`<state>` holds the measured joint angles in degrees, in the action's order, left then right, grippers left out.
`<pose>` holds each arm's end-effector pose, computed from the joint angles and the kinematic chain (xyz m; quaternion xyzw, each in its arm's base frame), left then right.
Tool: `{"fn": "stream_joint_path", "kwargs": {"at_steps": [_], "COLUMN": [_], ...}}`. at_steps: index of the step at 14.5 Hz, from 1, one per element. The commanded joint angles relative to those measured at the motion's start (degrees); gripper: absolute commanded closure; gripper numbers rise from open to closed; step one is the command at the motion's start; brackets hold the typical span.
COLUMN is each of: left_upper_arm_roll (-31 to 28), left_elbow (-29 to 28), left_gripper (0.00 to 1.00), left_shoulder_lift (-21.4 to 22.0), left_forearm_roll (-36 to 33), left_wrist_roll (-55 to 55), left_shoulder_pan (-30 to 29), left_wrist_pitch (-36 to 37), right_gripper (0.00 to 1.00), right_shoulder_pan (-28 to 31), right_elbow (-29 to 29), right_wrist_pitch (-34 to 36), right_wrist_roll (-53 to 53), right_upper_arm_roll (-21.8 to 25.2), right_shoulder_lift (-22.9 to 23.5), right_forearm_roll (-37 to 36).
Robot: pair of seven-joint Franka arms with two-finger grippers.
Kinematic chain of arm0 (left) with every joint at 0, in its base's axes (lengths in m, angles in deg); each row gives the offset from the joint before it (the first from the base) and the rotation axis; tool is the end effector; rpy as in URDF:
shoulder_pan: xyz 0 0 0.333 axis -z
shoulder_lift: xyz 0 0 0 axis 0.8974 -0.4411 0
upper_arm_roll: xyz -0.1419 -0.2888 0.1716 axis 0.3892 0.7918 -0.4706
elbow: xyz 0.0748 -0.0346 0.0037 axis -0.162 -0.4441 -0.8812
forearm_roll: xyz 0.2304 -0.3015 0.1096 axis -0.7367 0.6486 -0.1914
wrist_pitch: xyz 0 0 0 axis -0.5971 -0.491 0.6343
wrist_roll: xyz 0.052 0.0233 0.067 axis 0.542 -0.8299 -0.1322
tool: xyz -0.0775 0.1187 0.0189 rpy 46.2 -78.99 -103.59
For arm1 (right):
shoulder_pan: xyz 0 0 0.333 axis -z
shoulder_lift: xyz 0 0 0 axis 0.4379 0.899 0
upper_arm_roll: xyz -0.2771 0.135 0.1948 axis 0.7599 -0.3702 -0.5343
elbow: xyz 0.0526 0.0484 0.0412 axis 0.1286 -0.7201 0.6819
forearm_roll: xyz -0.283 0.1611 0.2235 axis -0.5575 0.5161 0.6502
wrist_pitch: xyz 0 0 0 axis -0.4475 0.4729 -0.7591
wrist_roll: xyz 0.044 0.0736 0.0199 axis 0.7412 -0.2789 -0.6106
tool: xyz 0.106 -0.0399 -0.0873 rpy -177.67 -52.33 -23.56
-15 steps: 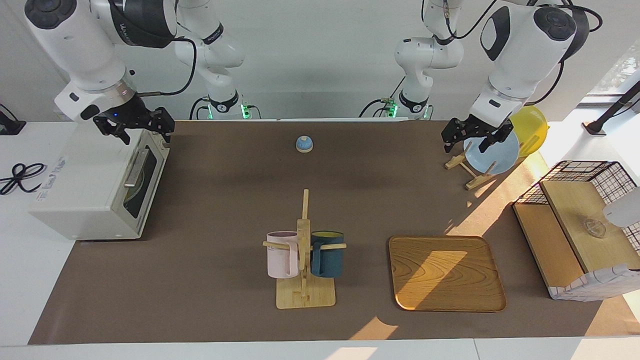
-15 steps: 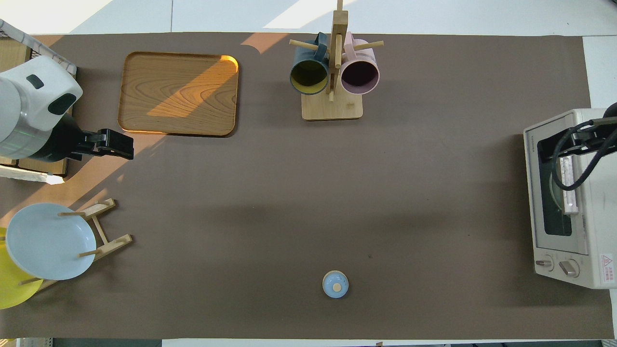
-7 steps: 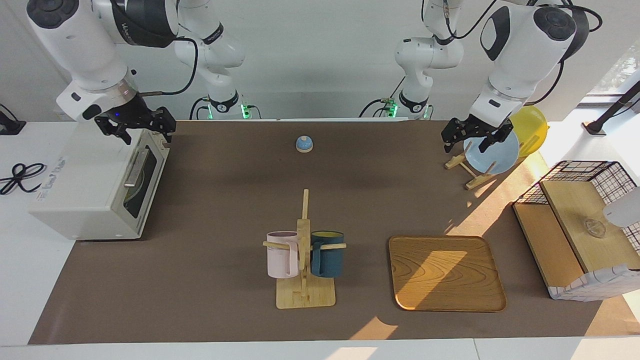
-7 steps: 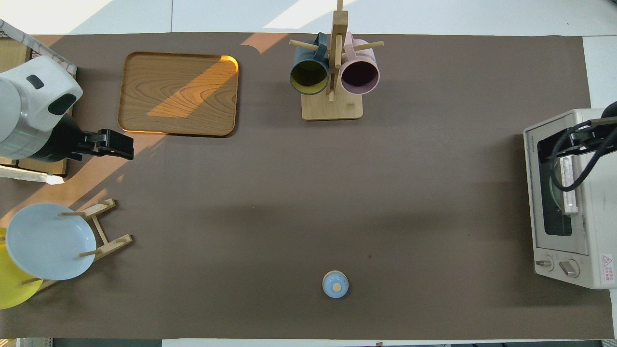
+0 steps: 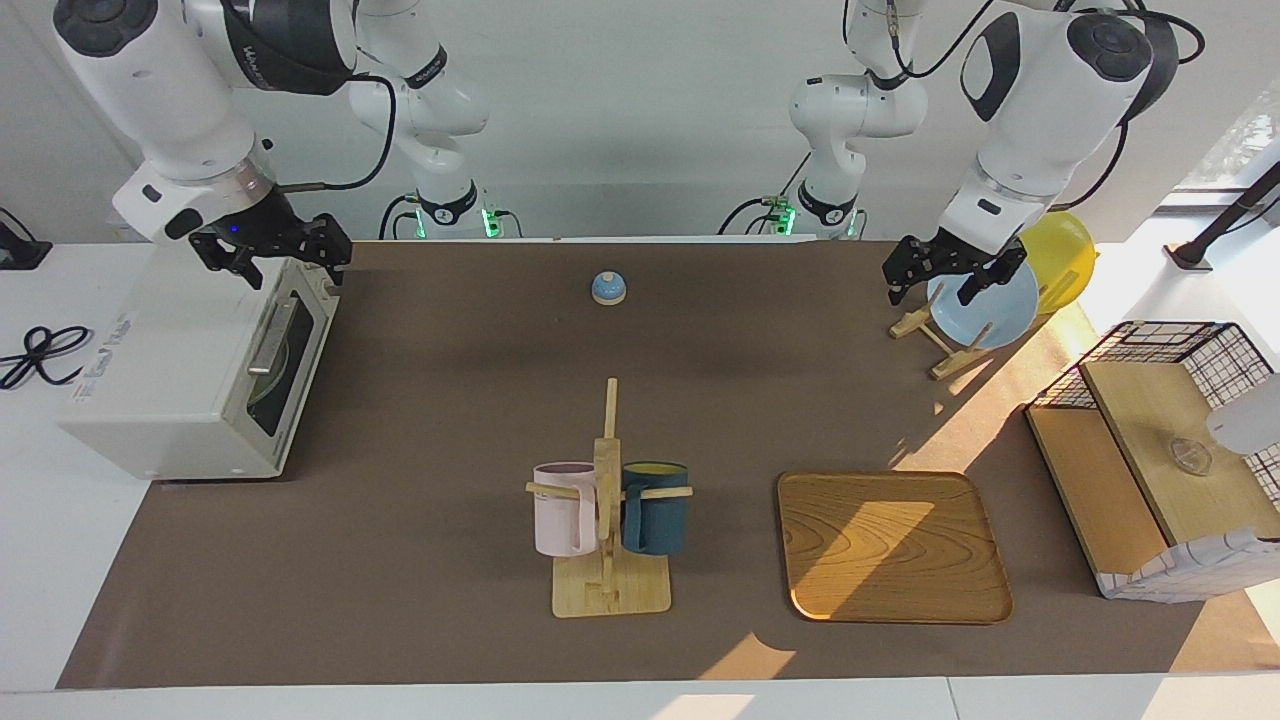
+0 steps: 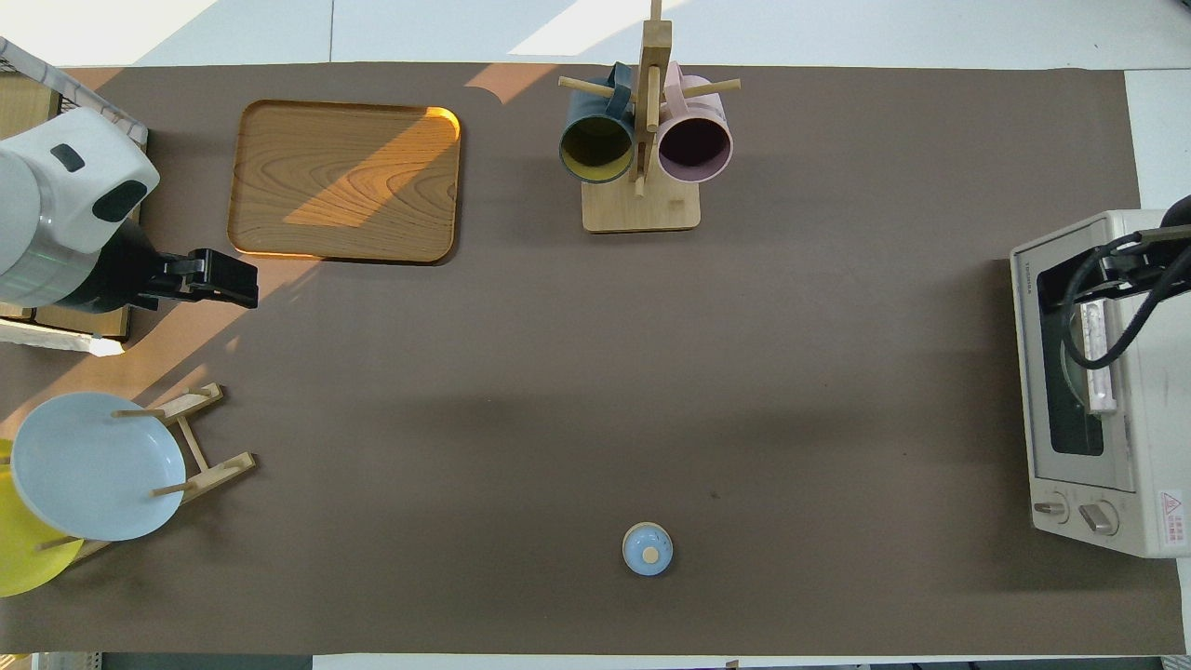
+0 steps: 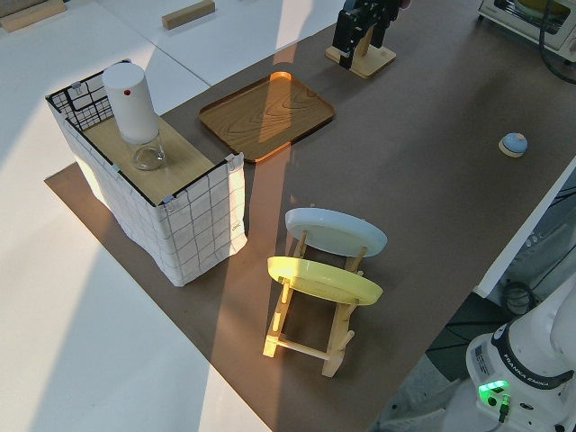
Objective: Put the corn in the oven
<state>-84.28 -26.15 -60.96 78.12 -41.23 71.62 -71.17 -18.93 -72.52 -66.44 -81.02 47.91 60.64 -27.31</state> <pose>0.5436 -0.1076 0.5909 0.9992 -0.0334 -0.0146 0.0172 0.5575 -0.0226 0.6141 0.9967 0.0388 -0.0662 0.0249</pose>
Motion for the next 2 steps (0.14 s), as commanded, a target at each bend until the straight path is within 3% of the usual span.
{"fn": "stream_joint_path", "kwargs": {"at_steps": [1, 2], "left_upper_arm_roll": [0.1, 0.1], "left_elbow": [0.1, 0.0], "left_gripper": [0.0, 0.0], "left_shoulder_lift": [0.6, 0.6], "left_forearm_roll": [1.0, 1.0], "left_wrist_roll": [-0.2, -0.3], "left_shoulder_pan": [-0.4, -0.4], "left_wrist_pitch": [0.0, 0.0], "right_gripper": [0.0, 0.0], "right_shoulder_pan": [0.2, 0.2], "right_elbow": [0.9, 0.9], "right_wrist_pitch": [-0.8, -0.9], "right_wrist_roll": [0.9, 0.9], "right_upper_arm_roll": [-0.2, -0.2], "right_shoulder_lift": [0.6, 0.6], "right_forearm_roll": [1.0, 1.0]}}
